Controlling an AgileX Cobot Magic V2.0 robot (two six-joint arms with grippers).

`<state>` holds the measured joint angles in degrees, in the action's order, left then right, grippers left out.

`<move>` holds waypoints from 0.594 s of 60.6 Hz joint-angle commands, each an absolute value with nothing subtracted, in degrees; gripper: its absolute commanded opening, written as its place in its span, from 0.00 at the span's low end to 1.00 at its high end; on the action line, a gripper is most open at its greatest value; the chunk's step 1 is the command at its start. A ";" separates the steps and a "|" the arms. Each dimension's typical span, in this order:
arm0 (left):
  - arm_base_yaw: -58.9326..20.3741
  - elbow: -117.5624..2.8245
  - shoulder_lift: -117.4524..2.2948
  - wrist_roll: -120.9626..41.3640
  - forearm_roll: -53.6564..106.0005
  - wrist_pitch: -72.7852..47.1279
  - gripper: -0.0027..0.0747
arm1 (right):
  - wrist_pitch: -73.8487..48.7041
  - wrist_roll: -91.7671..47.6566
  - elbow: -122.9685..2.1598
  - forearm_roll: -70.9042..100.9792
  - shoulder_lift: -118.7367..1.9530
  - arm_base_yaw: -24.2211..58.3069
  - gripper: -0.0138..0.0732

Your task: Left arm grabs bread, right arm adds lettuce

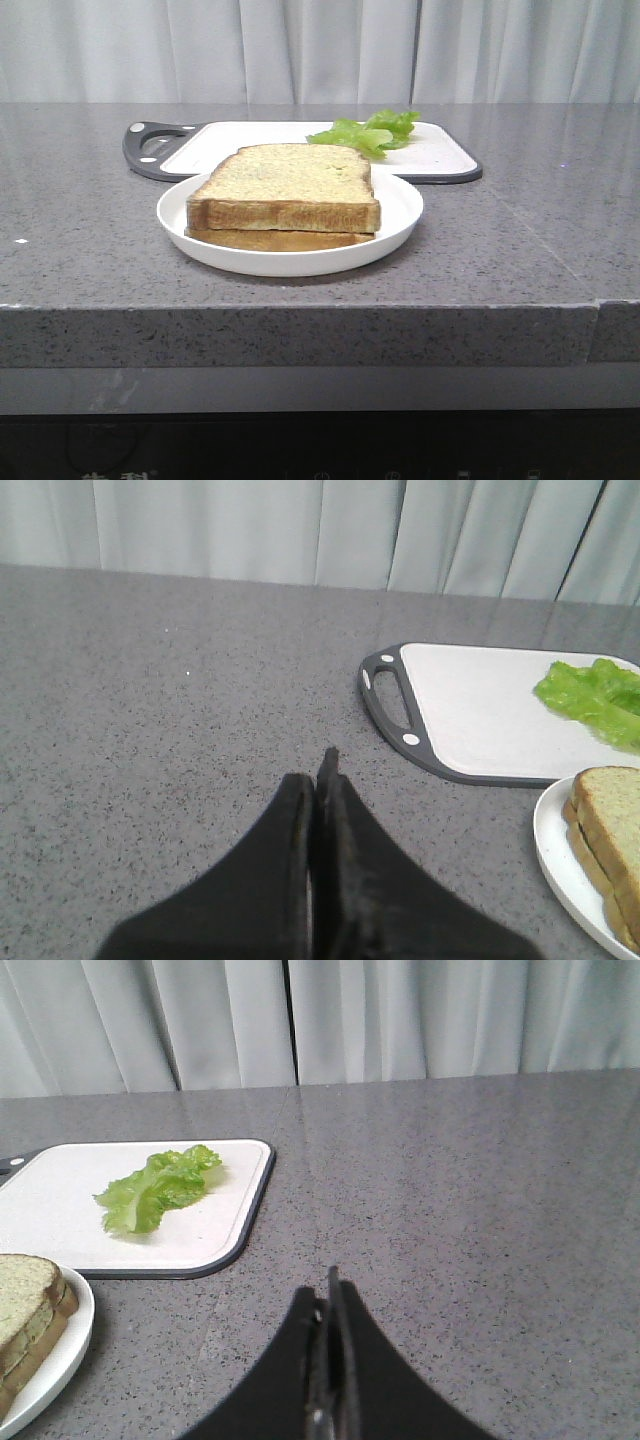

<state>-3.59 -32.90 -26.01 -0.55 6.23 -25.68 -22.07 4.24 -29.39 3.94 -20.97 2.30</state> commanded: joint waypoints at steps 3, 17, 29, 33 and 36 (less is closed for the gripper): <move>-3.34 -34.99 -28.11 0.00 7.18 -20.85 0.01 | -15.35 4.22 -31.54 4.30 -24.45 1.97 0.08; -3.34 -34.99 -29.87 0.00 7.52 -20.27 0.01 | -15.88 4.22 -31.54 4.30 -26.63 1.97 0.09; -3.34 -34.99 -31.17 0.00 7.52 -20.81 0.36 | -14.71 4.22 -31.54 4.30 -26.77 1.97 0.48; -3.34 -34.99 -31.17 0.00 8.05 -19.33 0.51 | -14.64 4.22 -31.54 4.30 -26.77 1.97 0.62; -3.34 -34.99 -31.17 0.00 9.68 -18.61 0.56 | -14.70 4.22 -31.54 4.30 -26.77 1.97 0.68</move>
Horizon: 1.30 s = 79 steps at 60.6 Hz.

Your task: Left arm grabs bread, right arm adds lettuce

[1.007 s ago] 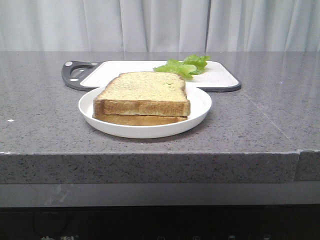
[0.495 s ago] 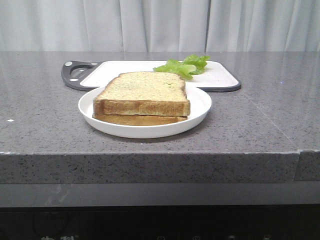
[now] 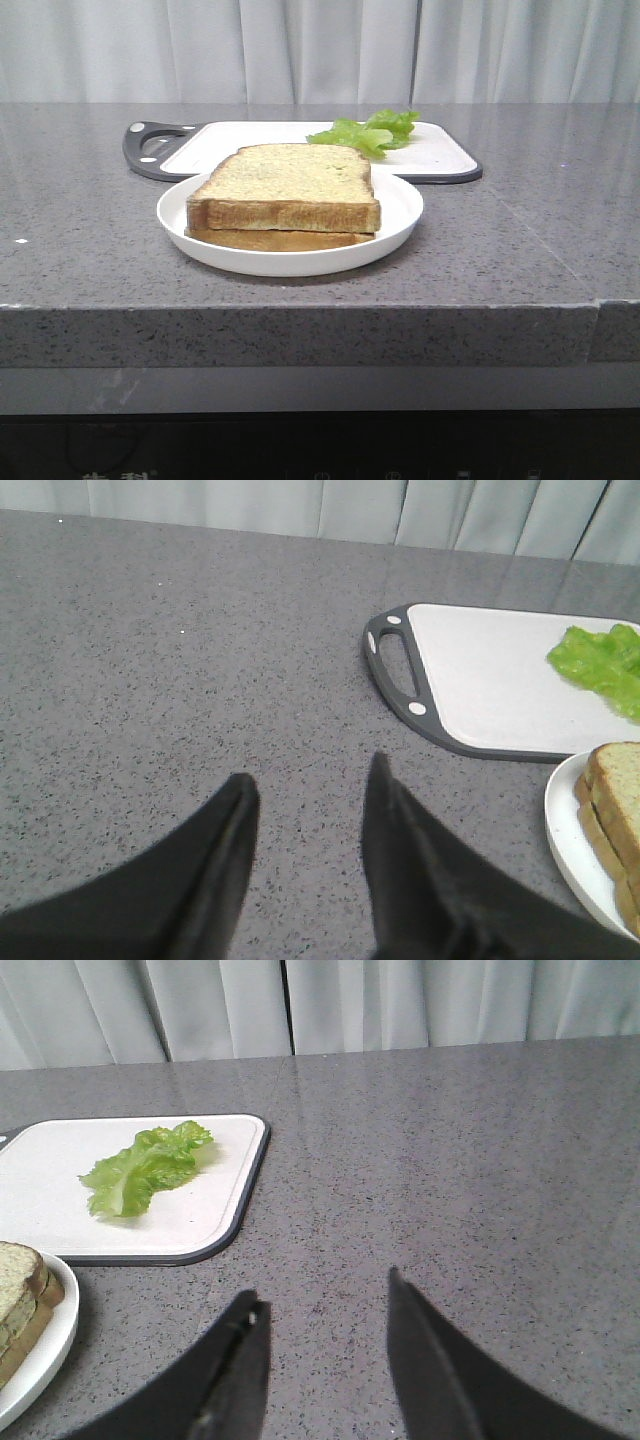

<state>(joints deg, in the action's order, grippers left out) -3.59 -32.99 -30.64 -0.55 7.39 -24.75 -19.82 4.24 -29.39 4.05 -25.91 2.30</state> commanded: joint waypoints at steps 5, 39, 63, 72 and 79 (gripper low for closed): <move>-3.34 -34.99 -31.17 0.00 11.13 -18.02 0.58 | -14.70 4.22 -31.54 4.37 -26.77 1.97 0.71; -3.46 -49.50 -54.16 -20.97 38.46 -43.31 0.58 | -17.52 4.22 -31.54 6.67 -26.77 1.97 0.71; -10.06 -61.03 -75.77 -35.19 57.25 -50.55 0.58 | -18.16 4.22 -31.54 6.67 -26.77 1.97 0.71; -15.05 -66.25 -83.28 -35.19 57.25 -50.94 0.58 | -18.16 4.22 -31.54 6.67 -26.77 1.97 0.71; -17.24 -69.66 -88.06 -34.58 57.25 -52.39 0.58 | -18.10 4.22 -31.54 6.67 -26.77 1.97 0.71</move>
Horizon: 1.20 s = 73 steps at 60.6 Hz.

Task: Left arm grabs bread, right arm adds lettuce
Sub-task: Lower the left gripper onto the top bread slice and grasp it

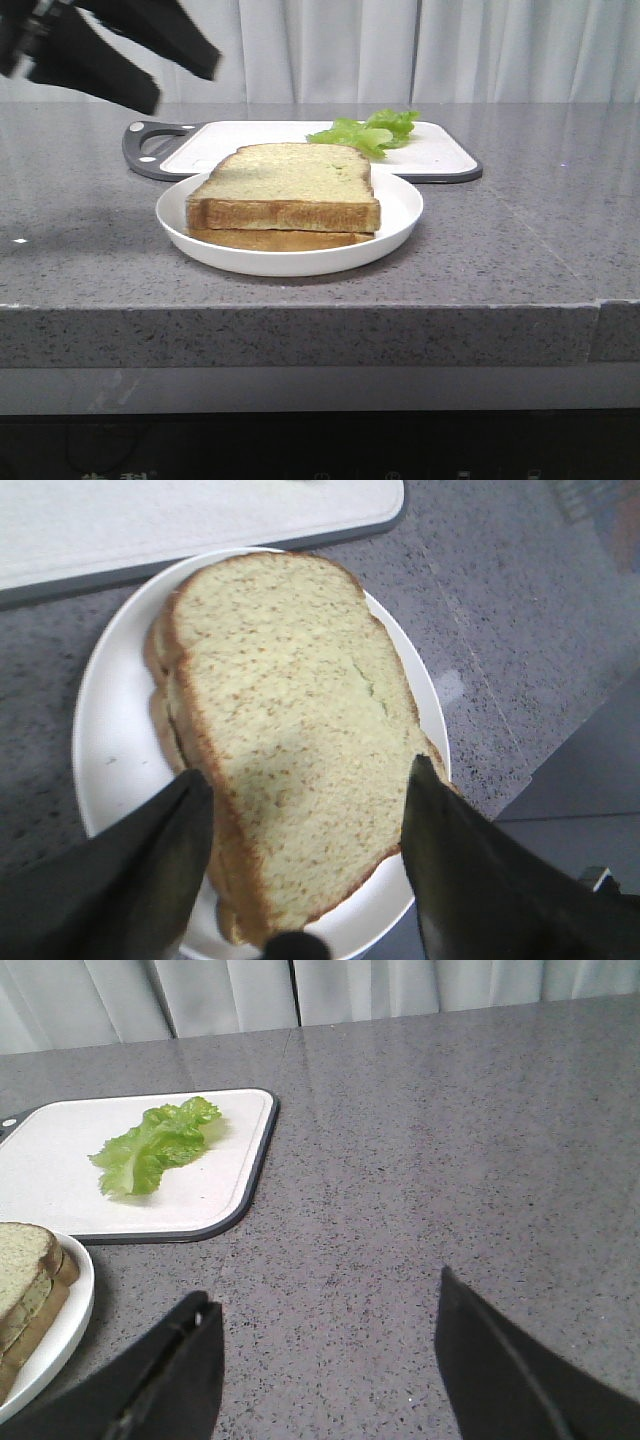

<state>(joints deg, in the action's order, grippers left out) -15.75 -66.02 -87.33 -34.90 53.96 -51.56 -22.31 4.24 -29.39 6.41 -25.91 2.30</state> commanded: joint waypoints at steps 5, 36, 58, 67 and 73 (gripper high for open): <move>-18.04 -71.22 -90.71 -34.58 57.25 -53.29 0.58 | -18.10 4.22 -31.54 6.67 -26.77 1.97 0.71; -18.28 -73.18 -94.81 -30.43 52.93 -56.24 0.55 | -18.10 4.22 -31.54 6.67 -26.77 1.97 0.71; -18.28 -73.18 -96.20 -30.30 52.95 -57.51 0.30 | -18.15 4.22 -31.54 6.67 -26.77 1.97 0.71; -18.28 -73.18 -97.23 -30.30 52.95 -57.79 0.30 | -18.15 4.22 -31.54 6.67 -26.77 1.97 0.71; -18.28 -73.18 -97.36 -30.30 52.81 -57.50 0.29 | -18.21 4.22 -31.54 6.67 -26.77 1.97 0.71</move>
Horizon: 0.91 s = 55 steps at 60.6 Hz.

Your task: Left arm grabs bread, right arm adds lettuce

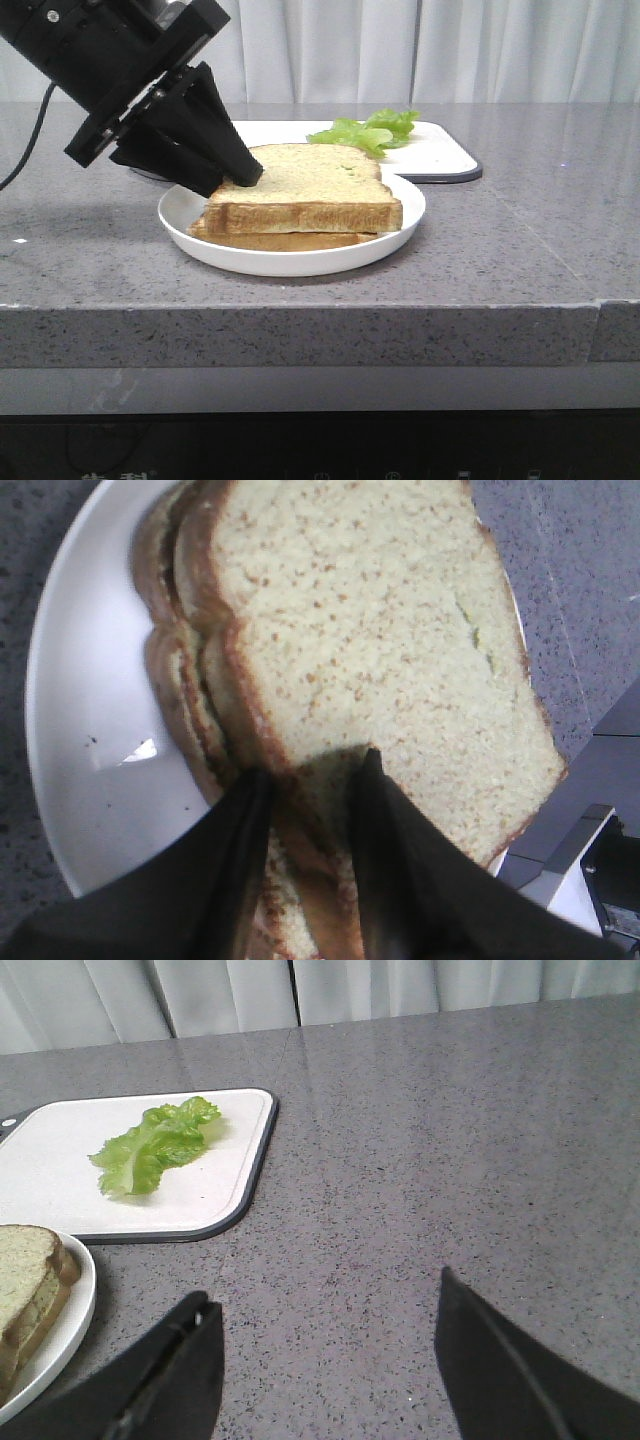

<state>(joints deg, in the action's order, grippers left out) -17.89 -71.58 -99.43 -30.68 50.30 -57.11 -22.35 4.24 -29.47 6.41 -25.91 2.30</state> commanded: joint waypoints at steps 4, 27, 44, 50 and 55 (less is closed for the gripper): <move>-18.28 -73.18 -97.36 -30.30 52.81 -57.65 0.25 | -18.34 4.22 -31.54 6.67 -26.77 1.97 0.71; -17.42 -73.26 -96.05 -30.30 53.04 -58.01 0.01 | -19.47 4.22 -31.54 6.67 -26.77 1.97 0.71; -13.50 -73.26 -90.46 -30.30 53.04 -59.43 0.01 | -19.20 4.22 -31.54 6.67 -26.77 1.97 0.71; -11.81 -73.26 -87.13 -30.53 53.04 -60.47 0.01 | -19.10 4.22 -31.54 6.84 -26.77 1.97 0.71; -10.42 -73.00 -84.00 -31.16 53.04 -61.12 0.01 | -19.16 4.22 -31.72 7.86 -26.77 1.97 0.71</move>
